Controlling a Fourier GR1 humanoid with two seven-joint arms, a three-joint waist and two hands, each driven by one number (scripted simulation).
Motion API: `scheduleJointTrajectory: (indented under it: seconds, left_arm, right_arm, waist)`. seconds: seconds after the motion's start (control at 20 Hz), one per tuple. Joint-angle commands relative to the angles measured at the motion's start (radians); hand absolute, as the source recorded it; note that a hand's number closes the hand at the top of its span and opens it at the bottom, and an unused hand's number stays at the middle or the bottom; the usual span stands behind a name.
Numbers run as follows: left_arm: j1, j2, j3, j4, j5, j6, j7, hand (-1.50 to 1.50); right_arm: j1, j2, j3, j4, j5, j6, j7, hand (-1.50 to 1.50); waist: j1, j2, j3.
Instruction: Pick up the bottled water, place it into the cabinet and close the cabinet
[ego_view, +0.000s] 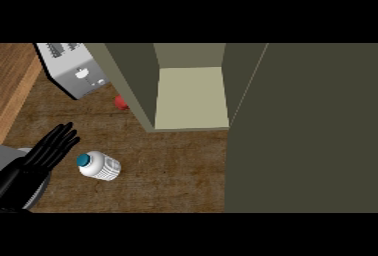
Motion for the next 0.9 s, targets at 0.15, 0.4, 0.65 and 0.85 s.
scheduleJointTrajectory:
  seconds: [0.15, 0.4, 0.65, 0.85]
  left_arm:
    - [-0.094, -0.066, -0.030, 0.213, -0.178, 0.050, -0.129, -1.50]
    - [-0.098, -0.079, -0.048, 0.355, -0.268, 0.051, -0.235, -1.50]
    - [-0.197, -0.091, -0.057, 0.577, -0.337, 0.054, -0.352, -1.50]
    - [-0.218, -0.059, -0.036, 0.700, -0.379, 0.063, -0.434, -1.50]
  right_arm:
    - [0.113, -0.002, -0.020, -0.207, -0.196, 0.022, 0.053, -1.50]
    - [0.186, 0.014, -0.045, -0.195, -0.208, 0.060, -0.013, -1.50]
    - [0.156, 0.006, -0.030, -0.177, -0.204, 0.044, 0.001, -1.50]
    - [0.140, -0.033, -0.057, -0.179, -0.254, 0.050, -0.001, -1.50]
  waist:
    - [-0.003, 0.000, 0.000]
    - [-0.007, -0.002, 0.000]
    - [-0.003, 0.003, -0.001]
    - [0.002, 0.005, -0.002]
